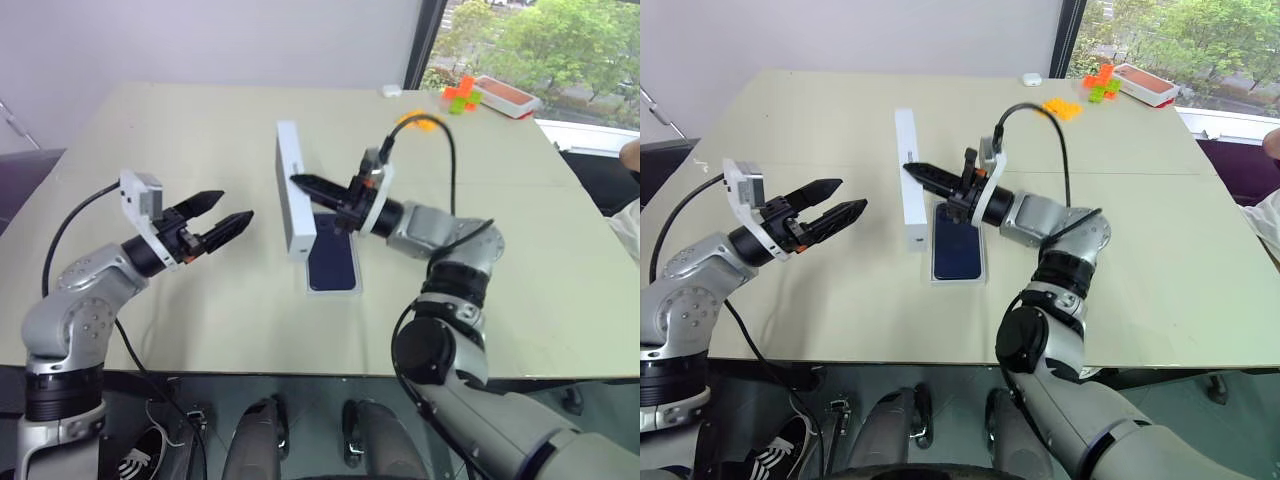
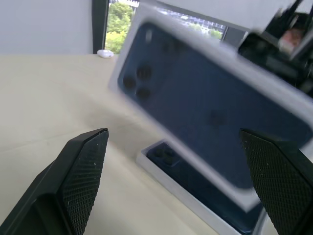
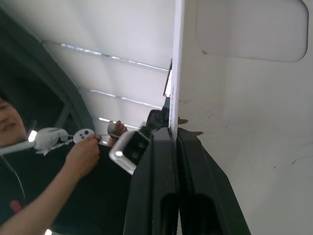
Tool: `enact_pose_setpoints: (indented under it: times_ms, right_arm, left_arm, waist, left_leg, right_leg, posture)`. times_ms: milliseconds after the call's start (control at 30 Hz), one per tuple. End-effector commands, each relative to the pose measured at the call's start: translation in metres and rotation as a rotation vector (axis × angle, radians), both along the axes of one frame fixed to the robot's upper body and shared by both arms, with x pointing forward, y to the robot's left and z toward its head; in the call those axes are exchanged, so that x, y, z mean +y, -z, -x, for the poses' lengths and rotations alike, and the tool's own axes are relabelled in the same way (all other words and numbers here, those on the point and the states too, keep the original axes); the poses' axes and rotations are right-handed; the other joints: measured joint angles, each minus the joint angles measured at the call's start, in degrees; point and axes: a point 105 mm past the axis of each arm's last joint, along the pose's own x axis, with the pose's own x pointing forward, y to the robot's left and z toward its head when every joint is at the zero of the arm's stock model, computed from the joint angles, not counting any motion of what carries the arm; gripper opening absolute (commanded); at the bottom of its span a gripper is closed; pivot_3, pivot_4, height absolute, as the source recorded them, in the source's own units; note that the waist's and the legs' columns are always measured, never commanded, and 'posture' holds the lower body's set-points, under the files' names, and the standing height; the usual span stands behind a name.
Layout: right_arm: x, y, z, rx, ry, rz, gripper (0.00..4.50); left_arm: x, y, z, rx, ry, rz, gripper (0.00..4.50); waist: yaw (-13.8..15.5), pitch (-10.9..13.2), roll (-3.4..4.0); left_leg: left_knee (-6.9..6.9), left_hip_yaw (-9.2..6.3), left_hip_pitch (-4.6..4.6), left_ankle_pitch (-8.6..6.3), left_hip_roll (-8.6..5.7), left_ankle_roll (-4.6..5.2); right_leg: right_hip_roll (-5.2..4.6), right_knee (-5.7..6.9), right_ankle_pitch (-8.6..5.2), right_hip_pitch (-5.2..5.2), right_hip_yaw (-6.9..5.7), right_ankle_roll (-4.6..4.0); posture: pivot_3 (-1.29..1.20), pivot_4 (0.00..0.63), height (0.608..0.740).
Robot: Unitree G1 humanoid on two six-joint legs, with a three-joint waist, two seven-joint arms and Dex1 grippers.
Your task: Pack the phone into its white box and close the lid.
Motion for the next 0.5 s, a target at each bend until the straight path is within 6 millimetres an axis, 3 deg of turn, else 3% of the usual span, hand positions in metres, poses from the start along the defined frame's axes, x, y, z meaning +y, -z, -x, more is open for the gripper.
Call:
enact_pose_setpoints:
  times_ms: [33, 333, 500]
  right_arm:
    - [0.000, 0.003, 0.008, 0.002, 0.009, -0.050, 0.10]
    - [0.015, 0.022, 0.010, 0.085, 0.033, -0.019, 0.10]
    - [0.024, 0.022, 0.015, 0.094, 0.022, -0.031, 0.10]
  left_arm:
    - [0.004, -0.012, 0.011, -0.044, 0.003, -0.004, 4.50]
    - [0.004, 0.000, 0.003, -0.026, -0.050, -0.017, 4.50]
    - [0.002, 0.004, -0.001, -0.030, -0.072, -0.027, 4.50]
  waist:
    - [0.0, 0.0, -0.01]
    - [-0.2, 0.0, 0.02]
    - [-0.2, 0.0, 0.02]
  left_leg:
    - [-0.01, 0.01, 0.00, -0.01, 0.00, -0.01]
    - [-0.24, 0.02, 0.17, -0.03, 0.01, -0.07]
    - [-0.27, 0.04, 0.16, 0.01, 0.02, -0.02]
  right_leg:
    - [-0.01, -0.05, 0.00, 0.00, 0.00, -0.02]
    - [0.02, -0.09, -0.05, 0.04, 0.01, -0.27]
    - [0.04, -0.13, -0.05, 0.04, 0.02, -0.26]
  posture:
    - [0.00, 0.150, 0.740]
    - [0.00, 0.150, 0.740]
    - [0.00, 0.150, 0.740]
